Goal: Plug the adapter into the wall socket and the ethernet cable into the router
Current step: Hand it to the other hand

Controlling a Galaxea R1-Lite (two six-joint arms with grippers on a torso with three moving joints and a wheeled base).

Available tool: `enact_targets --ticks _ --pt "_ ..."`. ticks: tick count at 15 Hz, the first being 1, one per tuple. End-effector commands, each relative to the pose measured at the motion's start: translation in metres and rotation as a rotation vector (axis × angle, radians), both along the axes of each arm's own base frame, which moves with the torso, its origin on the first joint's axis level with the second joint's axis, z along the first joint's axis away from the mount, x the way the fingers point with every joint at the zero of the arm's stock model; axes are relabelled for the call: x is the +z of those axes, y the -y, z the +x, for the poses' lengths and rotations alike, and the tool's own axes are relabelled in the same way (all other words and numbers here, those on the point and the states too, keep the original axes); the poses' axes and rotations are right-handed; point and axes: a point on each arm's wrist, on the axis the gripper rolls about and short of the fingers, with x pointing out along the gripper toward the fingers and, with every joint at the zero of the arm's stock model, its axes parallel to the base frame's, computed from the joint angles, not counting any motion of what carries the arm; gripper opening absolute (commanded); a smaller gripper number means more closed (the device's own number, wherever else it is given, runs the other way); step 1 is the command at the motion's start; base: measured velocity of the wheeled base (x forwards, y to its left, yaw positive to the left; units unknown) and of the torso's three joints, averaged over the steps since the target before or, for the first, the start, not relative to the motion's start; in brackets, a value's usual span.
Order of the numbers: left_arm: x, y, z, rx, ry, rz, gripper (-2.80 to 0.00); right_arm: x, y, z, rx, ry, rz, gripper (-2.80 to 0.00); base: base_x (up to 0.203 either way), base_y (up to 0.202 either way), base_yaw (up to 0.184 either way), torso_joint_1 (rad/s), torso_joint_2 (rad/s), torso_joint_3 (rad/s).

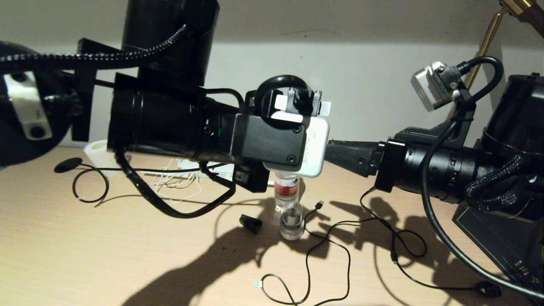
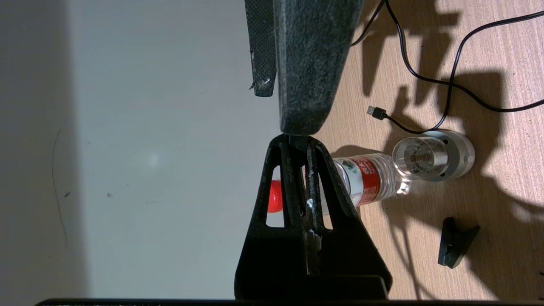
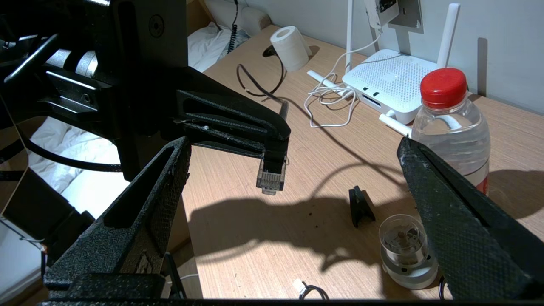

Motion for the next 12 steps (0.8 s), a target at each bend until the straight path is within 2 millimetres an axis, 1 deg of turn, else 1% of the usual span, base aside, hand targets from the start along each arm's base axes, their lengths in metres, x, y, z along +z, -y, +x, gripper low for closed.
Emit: enact_targets --ticks 1,8,9,12 --pt "0.0008 -0.0005 -0.0005 -0.003 0.008 0.002 -2.8 0.0005 0.0 -0.0008 0.004 0.001 0.004 0.0 0.0 0.0 0.0 0.0 0.0 0.0" --pt "0.0019 -0.0002 -0.0002 -0.003 0.012 -0.003 -2.8 0.0004 -0.0039 -0.0039 0.021 0.001 0.004 0.0 0.0 0.0 0.0 0.0 0.0 0.0" --pt "0.0019 -0.0002 -0.0002 -0.003 0.012 -0.003 -2.8 0.0005 -0.0039 -0.0039 0.021 0.001 0.005 -2.8 0.0 0.0 0.0 0.0 0.0 0.0" --pt "0.0016 -0.0002 -0.0002 -0.004 0.01 -0.001 -2.8 0.0006 -0.0042 -0.0035 0.021 -0.001 0.006 -2.8 0.0 0.0 0.0 0.0 0.0 0.0"
